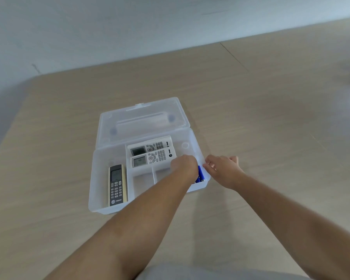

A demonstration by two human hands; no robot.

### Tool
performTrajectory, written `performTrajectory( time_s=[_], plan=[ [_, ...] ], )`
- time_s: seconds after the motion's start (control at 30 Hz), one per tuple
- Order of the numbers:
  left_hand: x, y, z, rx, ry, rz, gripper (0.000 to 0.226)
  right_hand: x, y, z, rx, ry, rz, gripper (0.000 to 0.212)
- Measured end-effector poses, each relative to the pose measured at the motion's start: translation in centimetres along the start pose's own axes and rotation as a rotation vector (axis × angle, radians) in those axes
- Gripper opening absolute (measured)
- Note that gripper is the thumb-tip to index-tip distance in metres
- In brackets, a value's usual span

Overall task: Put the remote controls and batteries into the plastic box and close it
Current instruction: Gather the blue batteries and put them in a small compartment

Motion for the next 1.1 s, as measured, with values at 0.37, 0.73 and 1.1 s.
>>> performTrajectory(
  time_s=[0.37, 0.73, 1.1],
  plan=[
    [0.5, -0.1, 0.1, 0.039, -0.013, 0.005, 0.025, -0.2, -0.2, 0.1, -0.038, -0.023, 0.003, 0.024],
    [0.9, 0.4, 0.7, 0.035, -0.100, 0.079, 0.025, 0.4, 0.3, -0.1, -0.051, -0.040, -0.041, 0.031],
    [1.7, -2.7, 1.7, -0.179, -0.034, -0.054, 0.027, 0.4, -0.3, -0.5, 0.036, -0.019, 0.037, 0.035]
  ],
)
Point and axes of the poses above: each hand's wrist, its own x-axis towards the middle knuckle, its own y-axis out of the palm, z = x × y, the point moved 7 cm from there along x, towards the middle knuckle, and after that the axes turned 10 degrees about -x, right-handed, at the moved point
